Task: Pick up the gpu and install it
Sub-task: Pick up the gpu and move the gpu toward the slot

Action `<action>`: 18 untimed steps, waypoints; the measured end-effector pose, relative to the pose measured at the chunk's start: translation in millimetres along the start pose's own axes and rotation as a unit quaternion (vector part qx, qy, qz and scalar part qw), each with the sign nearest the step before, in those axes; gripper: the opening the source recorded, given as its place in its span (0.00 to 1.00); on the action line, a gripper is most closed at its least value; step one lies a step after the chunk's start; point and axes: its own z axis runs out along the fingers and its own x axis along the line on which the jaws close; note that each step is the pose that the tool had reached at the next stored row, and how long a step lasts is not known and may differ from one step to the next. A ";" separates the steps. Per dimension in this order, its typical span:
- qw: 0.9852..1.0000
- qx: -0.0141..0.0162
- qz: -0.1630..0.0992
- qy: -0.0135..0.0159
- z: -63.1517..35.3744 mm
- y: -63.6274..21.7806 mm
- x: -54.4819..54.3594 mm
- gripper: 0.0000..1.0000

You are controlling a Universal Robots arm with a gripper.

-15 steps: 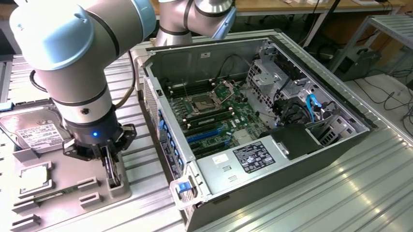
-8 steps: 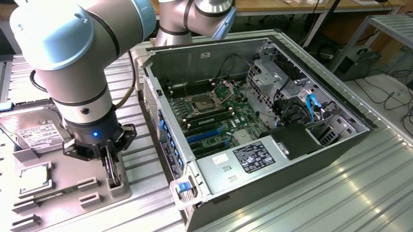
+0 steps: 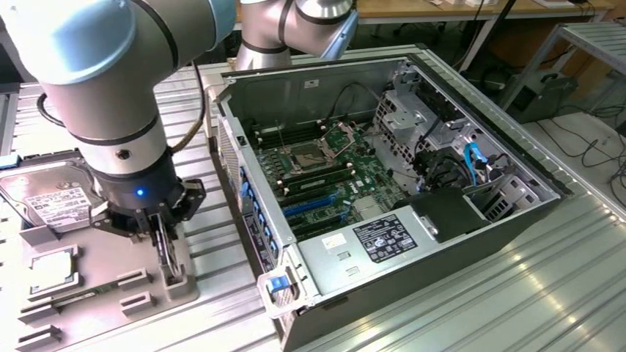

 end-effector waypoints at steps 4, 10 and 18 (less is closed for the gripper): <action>1.000 0.000 0.000 0.000 -22.8 0.1 -0.4 0.28; 1.000 0.000 0.000 0.000 -58.8 0.2 -1.0 0.28; 1.000 0.000 0.000 0.000 -136.7 0.4 -2.3 0.28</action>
